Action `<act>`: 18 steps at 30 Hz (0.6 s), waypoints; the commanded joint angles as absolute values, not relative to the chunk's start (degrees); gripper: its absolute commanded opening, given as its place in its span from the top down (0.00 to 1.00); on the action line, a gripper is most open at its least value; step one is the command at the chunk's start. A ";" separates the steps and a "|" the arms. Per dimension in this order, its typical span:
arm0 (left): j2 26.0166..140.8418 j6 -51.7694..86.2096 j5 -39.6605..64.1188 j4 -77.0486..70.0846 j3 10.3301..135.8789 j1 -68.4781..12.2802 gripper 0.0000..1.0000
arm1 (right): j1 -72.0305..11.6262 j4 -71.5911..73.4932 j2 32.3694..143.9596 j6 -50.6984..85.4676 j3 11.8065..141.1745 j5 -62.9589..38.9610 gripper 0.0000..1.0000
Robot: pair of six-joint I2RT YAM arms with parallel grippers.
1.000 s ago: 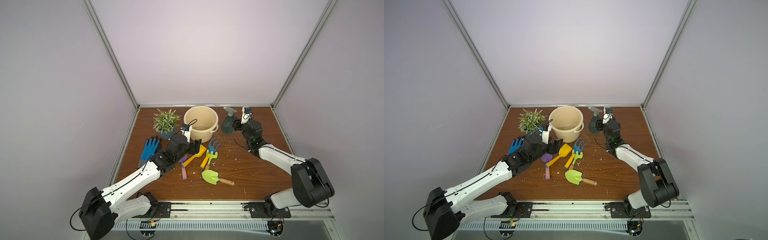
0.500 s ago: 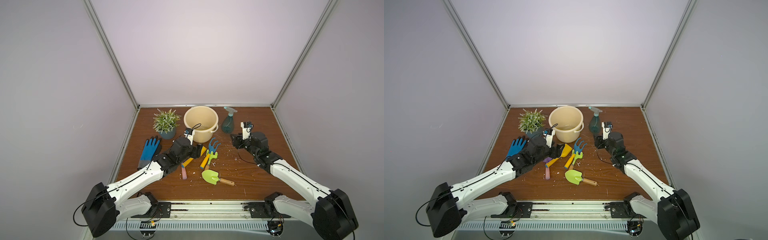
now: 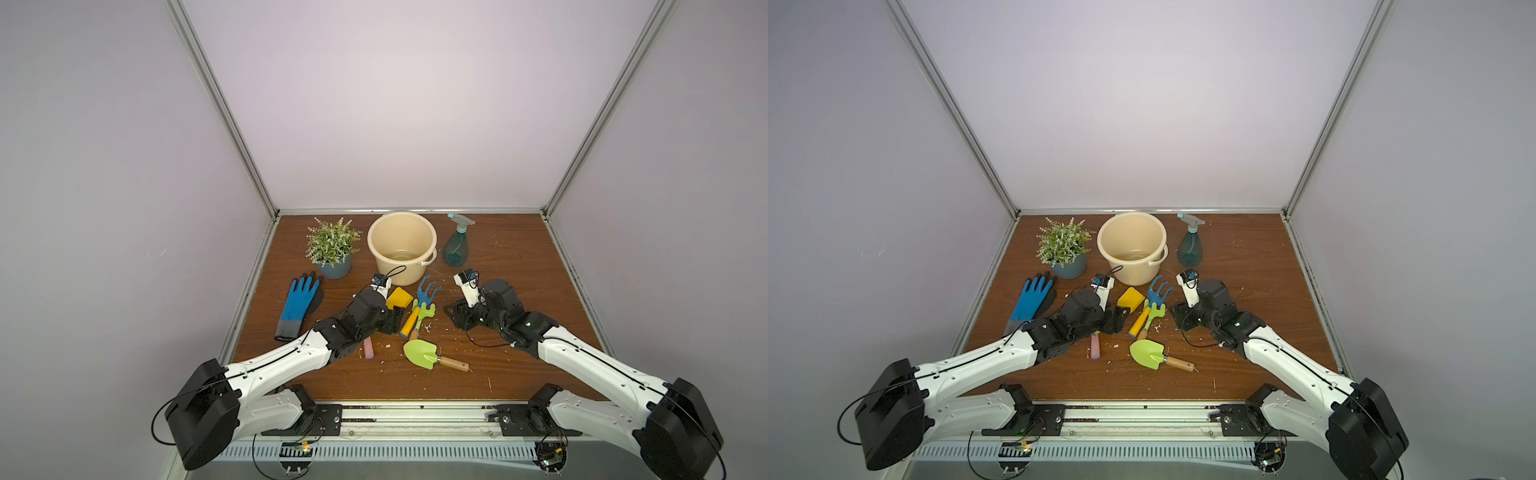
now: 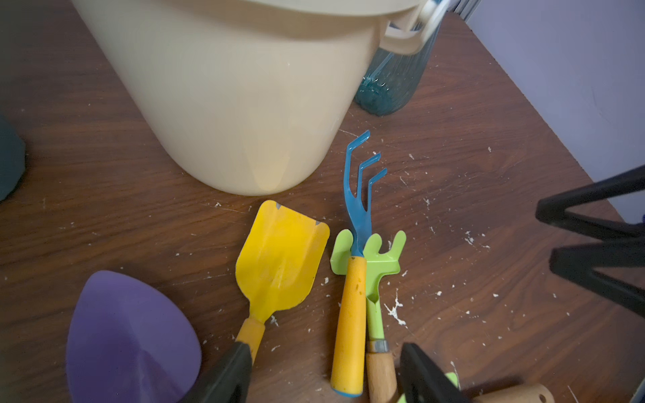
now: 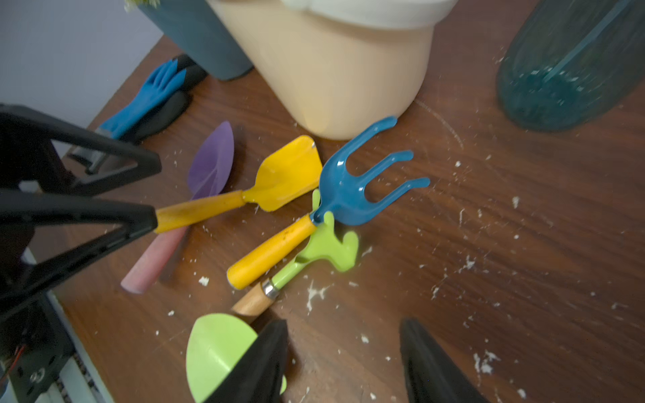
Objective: Organize the gardening tools
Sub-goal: Pick up the gardening tool from the center of the board.
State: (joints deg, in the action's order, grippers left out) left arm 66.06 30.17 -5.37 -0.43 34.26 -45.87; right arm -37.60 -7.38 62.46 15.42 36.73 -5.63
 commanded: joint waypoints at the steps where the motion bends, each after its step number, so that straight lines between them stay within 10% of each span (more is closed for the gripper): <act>1: 66.04 31.29 -5.21 -1.31 33.41 -46.33 0.28 | -40.50 -13.89 64.02 15.57 38.75 -8.16 0.45; 18: 64.89 30.39 -6.85 -0.88 32.15 -46.32 0.27 | -57.10 -21.97 67.51 20.78 37.18 -0.42 0.44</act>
